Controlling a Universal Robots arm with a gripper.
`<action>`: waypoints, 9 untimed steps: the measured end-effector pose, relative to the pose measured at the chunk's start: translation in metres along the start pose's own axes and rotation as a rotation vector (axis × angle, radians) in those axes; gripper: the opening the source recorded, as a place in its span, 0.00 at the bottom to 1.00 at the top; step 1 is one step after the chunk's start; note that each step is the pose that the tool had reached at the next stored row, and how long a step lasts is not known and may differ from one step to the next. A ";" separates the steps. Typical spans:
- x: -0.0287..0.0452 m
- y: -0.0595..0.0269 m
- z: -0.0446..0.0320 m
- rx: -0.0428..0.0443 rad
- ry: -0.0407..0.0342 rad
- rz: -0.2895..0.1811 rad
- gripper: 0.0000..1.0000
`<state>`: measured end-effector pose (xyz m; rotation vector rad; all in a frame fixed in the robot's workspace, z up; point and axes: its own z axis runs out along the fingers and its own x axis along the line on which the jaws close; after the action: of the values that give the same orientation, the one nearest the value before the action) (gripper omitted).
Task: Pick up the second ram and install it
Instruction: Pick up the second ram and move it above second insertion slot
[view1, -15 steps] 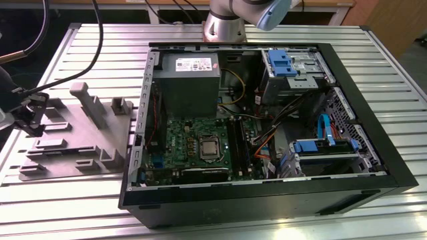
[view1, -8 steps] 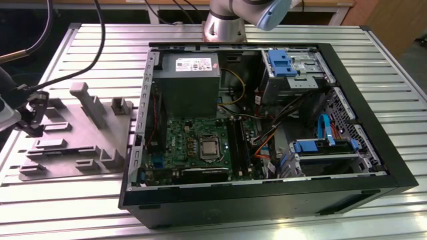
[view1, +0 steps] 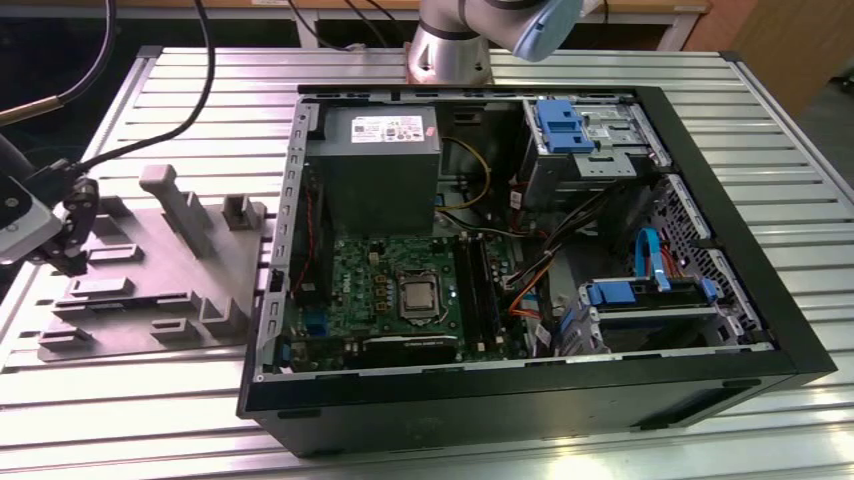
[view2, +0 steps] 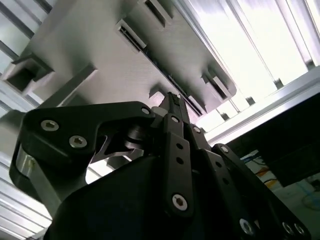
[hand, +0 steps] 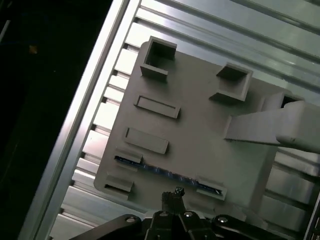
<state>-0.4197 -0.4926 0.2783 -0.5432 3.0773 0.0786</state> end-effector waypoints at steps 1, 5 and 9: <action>0.0000 0.0000 0.0004 -0.0005 0.0009 -0.019 0.10; 0.0000 -0.0001 0.0018 -0.0022 0.0042 -0.091 0.10; 0.0001 -0.0002 0.0034 -0.0040 0.0076 -0.164 0.10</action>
<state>-0.4197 -0.4926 0.2749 -0.7952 3.0262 0.0804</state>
